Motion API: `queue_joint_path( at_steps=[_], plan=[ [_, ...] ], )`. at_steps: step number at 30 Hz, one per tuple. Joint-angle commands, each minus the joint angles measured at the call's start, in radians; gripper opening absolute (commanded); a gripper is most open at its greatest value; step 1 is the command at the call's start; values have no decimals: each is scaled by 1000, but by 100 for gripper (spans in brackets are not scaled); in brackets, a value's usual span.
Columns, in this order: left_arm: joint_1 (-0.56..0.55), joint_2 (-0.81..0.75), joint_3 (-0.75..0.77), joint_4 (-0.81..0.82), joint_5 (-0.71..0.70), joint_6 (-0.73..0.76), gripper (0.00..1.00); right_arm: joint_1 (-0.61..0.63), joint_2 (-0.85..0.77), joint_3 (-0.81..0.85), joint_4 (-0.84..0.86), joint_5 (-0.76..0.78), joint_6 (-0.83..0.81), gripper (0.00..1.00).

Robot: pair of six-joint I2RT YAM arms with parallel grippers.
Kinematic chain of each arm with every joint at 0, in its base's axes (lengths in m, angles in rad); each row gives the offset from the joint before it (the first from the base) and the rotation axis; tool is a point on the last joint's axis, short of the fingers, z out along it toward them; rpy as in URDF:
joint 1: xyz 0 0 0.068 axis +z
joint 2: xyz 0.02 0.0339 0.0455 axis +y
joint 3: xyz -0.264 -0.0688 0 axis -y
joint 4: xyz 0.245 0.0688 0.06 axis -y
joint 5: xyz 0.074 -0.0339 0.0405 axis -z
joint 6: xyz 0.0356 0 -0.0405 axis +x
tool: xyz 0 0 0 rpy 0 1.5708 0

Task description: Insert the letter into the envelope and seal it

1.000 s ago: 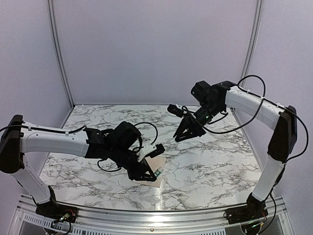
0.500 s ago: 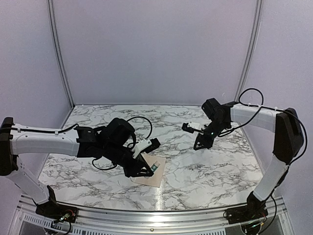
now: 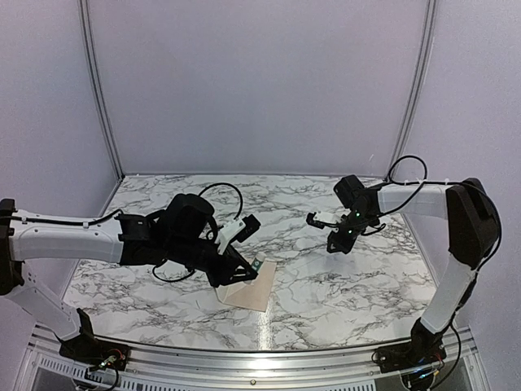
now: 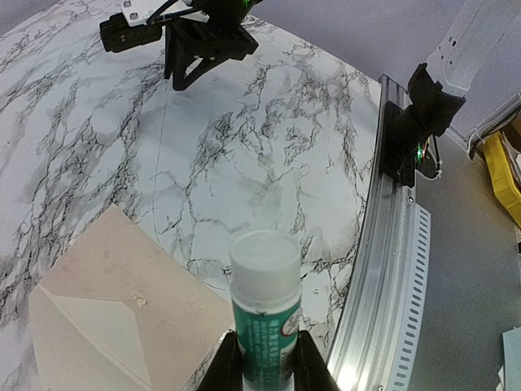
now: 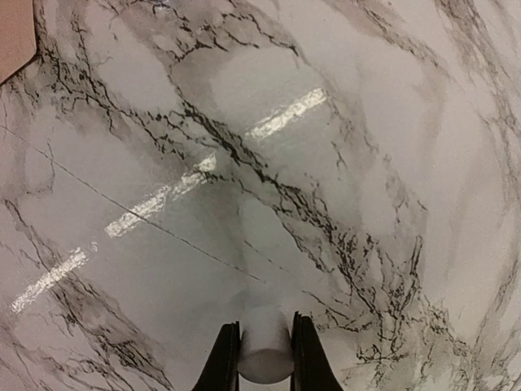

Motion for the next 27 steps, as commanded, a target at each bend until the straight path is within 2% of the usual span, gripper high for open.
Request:
queue_joint_path(
  at_steps=[1,3,12,16,21,27],
  plan=[
    [6,-37,-11,64,-29,-15,0,-15,26,-8,45,9,21,5],
    [6,-37,-12,64,-30,-16,0,-15,36,-12,50,9,23,7],
    [6,-38,-14,64,-28,-17,0,-14,54,-15,48,9,27,33],
    [6,-39,-13,64,-26,-20,0,-14,17,-3,28,14,31,40],
    [7,-42,-3,90,-34,-13,0,-14,-46,6,15,6,35,45],
    [7,-39,16,85,-33,-2,0,-14,-4,-26,39,7,30,45]
  ],
)
